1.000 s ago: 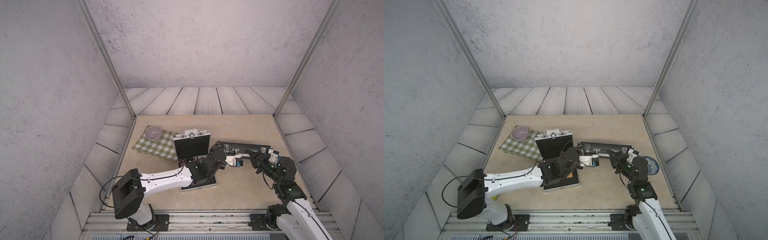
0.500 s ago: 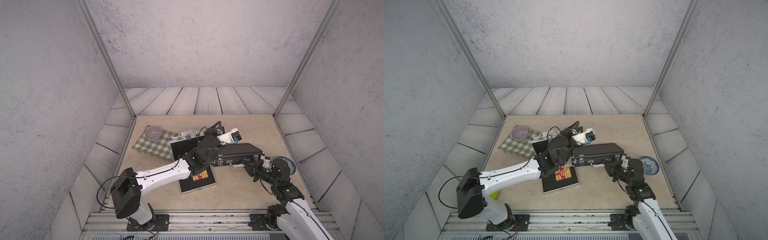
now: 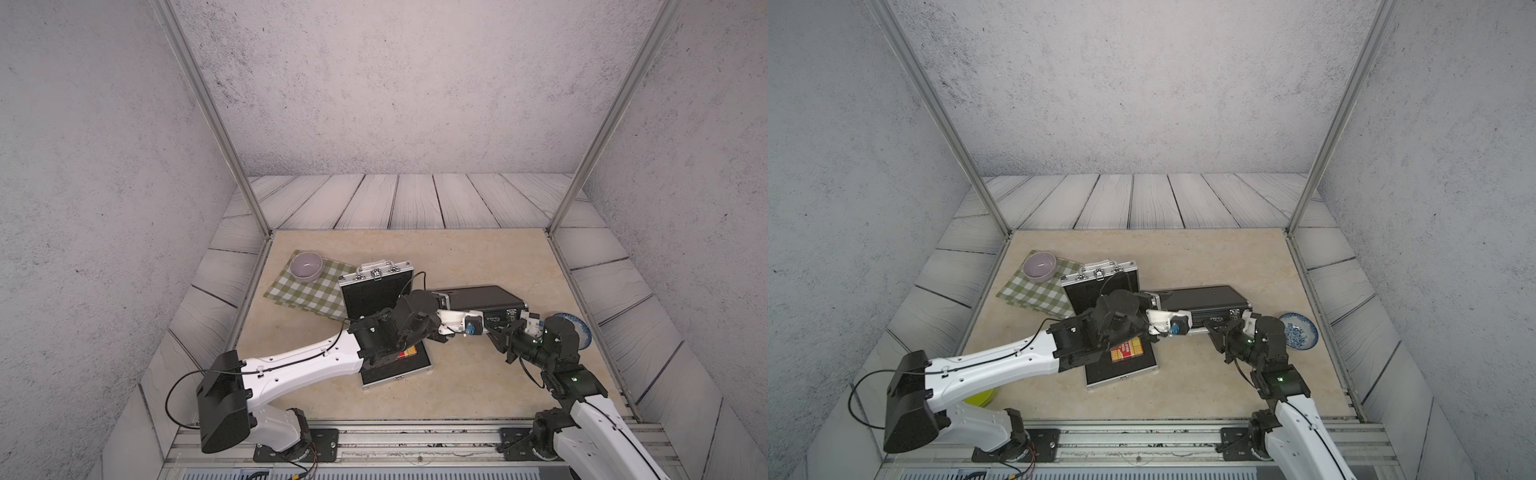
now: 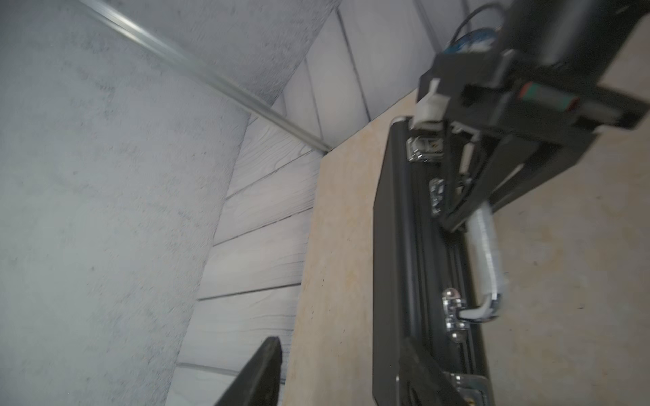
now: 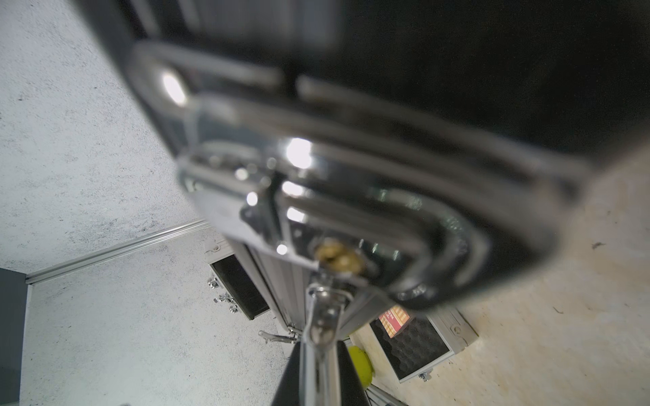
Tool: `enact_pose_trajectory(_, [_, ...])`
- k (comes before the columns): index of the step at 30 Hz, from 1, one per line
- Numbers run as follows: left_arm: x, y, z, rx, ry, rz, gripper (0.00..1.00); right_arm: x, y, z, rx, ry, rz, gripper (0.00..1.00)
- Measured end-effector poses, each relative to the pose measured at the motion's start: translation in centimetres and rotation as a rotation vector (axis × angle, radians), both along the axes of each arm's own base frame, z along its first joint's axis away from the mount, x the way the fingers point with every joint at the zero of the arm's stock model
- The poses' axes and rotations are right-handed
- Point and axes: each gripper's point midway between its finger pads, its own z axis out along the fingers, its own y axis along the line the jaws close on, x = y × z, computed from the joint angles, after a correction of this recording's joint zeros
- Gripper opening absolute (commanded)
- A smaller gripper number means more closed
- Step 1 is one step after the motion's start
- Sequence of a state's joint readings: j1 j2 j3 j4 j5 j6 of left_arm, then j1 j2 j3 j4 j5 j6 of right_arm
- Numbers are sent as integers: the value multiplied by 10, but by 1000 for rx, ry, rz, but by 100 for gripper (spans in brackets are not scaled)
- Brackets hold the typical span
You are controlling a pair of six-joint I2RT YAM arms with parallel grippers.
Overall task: Open the poker set cases
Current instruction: Adjust the poker set case at the center of the board.
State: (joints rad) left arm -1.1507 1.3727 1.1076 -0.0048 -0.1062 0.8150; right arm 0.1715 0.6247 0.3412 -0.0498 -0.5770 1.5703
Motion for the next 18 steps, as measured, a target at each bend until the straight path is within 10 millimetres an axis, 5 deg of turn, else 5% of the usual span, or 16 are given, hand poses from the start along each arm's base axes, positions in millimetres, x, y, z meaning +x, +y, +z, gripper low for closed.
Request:
enact_pose_trajectory(4, [-27, -11, -11, 17, 91, -88, 51, 1, 1, 2, -4, 5, 3, 0])
enact_pose_trajectory(13, [-27, -30, -99, 205, 211, -90, 44, 2, 2, 3, -8, 4, 3, 0])
enact_pose_trajectory(18, [-26, -35, -104, 205, 197, -69, 39, 3, 3, 3, -11, 4, 3, 0])
